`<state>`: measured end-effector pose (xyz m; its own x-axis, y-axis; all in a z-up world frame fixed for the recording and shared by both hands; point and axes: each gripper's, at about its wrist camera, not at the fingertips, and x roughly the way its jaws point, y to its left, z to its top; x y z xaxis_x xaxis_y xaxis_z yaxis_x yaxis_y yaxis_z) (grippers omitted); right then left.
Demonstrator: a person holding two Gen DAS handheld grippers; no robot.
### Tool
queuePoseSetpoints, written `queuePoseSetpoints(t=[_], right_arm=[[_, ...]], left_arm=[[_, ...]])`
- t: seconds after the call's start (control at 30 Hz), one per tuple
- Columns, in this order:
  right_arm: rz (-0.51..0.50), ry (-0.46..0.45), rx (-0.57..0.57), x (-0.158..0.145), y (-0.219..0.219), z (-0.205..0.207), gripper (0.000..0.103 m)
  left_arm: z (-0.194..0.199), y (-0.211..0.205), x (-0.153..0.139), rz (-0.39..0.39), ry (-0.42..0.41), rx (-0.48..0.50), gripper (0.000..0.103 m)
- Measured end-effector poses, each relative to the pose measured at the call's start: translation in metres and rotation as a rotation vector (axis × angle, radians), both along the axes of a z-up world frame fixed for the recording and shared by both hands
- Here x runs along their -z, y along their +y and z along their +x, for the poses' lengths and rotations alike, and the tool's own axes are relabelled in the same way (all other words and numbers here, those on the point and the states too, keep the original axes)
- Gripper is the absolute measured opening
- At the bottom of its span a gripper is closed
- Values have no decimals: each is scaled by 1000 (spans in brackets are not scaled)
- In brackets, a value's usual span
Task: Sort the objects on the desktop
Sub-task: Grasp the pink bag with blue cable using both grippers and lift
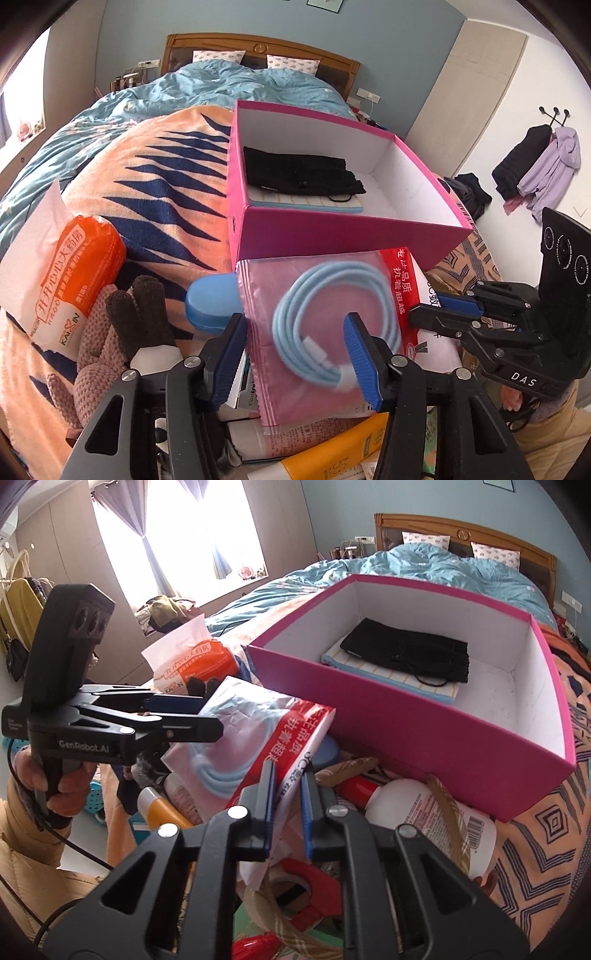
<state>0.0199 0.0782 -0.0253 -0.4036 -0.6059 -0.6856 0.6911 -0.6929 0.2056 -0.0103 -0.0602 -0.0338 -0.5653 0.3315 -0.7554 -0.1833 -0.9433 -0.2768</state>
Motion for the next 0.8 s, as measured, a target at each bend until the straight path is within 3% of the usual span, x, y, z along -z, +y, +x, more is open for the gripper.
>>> queuePoseSetpoints(t=[0.3,0.8], right_arm=[[-26,60,5,-22,5,5,9],[-25,130,46,-44,15,-3,9]], left_arm=[[7,10,-32,-11,89,28,50],[-13,30,-55,-28,138,47,50]])
